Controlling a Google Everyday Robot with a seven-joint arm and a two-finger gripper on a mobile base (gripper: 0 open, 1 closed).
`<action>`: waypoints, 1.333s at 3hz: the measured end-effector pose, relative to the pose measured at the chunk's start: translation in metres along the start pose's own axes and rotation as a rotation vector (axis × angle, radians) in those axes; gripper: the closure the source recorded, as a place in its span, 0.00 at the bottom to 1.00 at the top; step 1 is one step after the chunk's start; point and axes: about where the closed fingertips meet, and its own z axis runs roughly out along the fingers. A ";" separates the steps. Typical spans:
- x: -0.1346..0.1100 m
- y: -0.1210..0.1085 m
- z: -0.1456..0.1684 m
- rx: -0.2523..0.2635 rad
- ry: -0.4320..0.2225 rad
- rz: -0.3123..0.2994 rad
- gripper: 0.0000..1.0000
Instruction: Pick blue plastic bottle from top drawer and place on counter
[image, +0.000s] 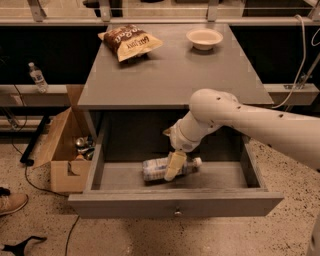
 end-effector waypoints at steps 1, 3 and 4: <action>0.005 0.000 0.012 0.007 0.002 -0.013 0.00; 0.022 0.008 0.014 0.036 0.035 -0.007 0.50; 0.021 0.012 0.009 0.052 0.036 -0.007 0.73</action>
Offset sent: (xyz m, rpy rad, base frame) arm -0.0001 -0.0128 -0.0252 -0.0360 -0.0478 -0.0138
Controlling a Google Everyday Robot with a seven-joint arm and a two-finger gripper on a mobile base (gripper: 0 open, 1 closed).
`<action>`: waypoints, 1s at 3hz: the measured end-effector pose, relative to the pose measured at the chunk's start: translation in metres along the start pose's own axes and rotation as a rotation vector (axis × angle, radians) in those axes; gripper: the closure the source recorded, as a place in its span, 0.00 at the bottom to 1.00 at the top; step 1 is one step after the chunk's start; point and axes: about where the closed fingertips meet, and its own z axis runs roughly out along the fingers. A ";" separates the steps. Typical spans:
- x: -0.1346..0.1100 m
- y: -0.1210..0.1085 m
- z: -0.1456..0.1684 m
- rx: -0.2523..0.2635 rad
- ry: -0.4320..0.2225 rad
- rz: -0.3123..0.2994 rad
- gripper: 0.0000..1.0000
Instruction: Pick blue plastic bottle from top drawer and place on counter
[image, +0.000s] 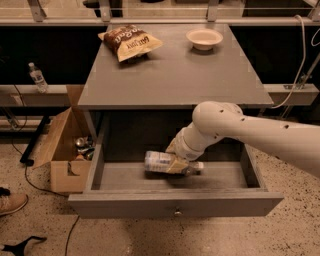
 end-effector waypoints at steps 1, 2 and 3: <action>-0.003 0.001 -0.039 0.072 -0.018 -0.009 0.96; 0.001 -0.002 -0.102 0.175 -0.006 -0.018 1.00; -0.001 -0.011 -0.175 0.274 0.026 -0.042 1.00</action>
Offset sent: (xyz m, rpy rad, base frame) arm -0.0200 -0.0883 0.1699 0.0054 -0.3011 -0.1110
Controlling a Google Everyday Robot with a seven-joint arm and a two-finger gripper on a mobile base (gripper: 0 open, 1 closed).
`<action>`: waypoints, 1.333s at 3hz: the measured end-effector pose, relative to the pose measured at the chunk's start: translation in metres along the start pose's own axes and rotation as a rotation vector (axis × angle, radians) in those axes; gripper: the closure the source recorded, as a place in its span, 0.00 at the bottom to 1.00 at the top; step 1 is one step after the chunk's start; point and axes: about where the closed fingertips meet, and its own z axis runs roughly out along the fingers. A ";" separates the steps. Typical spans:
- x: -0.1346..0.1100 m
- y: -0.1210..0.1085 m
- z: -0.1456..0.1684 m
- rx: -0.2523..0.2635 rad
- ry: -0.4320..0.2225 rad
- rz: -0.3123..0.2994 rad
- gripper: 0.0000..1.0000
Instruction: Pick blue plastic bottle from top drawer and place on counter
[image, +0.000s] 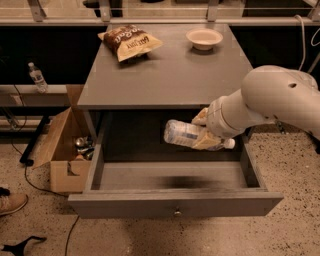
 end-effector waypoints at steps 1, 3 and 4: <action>0.000 0.000 0.000 0.000 0.000 0.000 1.00; 0.028 -0.039 -0.061 0.113 0.011 0.011 1.00; 0.039 -0.078 -0.083 0.156 0.040 0.045 1.00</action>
Offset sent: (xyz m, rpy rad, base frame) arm 0.0090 -0.0389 0.0458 0.0103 -0.0927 -0.0407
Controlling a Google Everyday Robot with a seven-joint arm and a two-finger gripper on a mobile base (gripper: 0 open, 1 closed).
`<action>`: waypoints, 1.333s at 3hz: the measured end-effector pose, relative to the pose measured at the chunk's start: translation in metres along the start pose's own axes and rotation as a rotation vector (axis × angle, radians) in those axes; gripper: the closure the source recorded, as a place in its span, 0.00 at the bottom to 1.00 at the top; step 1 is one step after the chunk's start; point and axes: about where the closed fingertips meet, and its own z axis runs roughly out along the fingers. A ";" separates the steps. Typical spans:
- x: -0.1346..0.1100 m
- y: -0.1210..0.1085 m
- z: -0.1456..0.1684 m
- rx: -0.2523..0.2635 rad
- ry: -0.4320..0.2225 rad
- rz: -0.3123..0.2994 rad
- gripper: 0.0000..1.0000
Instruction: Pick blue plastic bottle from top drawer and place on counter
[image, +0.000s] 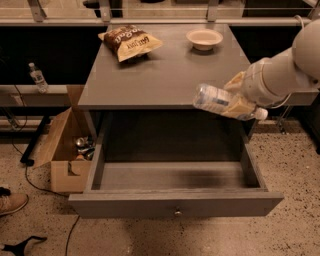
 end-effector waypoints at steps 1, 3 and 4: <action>-0.010 -0.043 0.005 0.017 0.016 0.044 1.00; -0.059 -0.123 0.030 0.039 0.028 0.040 1.00; -0.080 -0.145 0.052 0.039 0.024 0.067 0.81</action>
Offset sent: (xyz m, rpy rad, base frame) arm 0.1241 0.0368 0.0740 0.0019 -0.0135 -0.0750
